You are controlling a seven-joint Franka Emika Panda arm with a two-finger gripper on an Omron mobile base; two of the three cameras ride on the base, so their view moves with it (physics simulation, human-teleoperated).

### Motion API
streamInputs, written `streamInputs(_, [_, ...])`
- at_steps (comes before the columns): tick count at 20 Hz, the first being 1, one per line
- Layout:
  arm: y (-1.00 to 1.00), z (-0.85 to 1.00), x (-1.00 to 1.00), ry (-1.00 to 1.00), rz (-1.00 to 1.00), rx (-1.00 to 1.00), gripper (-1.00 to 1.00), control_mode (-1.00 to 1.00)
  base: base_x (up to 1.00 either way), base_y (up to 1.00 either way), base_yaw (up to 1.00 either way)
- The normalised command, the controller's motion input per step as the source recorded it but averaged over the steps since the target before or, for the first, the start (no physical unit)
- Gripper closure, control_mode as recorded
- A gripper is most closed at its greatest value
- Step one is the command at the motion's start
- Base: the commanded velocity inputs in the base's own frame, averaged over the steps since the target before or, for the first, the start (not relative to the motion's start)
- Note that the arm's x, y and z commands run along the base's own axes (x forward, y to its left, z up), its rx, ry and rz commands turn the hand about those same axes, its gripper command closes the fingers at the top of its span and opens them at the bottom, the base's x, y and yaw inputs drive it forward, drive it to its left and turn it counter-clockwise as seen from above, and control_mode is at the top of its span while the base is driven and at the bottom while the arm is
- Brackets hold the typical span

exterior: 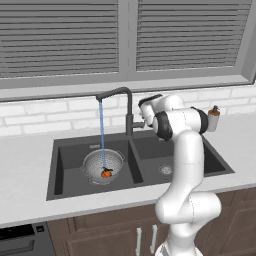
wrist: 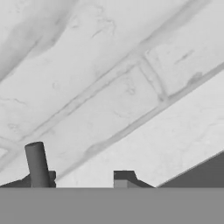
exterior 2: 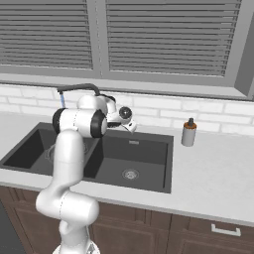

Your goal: Put the colander in the sink, put the orange in the colander, and turn on the sink faucet and pour water over the colander.

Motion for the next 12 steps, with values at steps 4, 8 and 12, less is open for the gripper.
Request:
streamInputs(4, [-0.99,0.0,-0.17,0.0,-0.1,0.0,1.0,-1.0,0.0,0.0,0.0])
streamInputs(8, [-0.84,0.0,-0.16,0.0,-0.07,0.01,1.0,-1.0,0.0,0.0,0.0])
streamInputs(12, [-0.6,0.0,-0.12,0.0,0.0,0.06,1.0,-1.0,0.0,0.0,0.0])
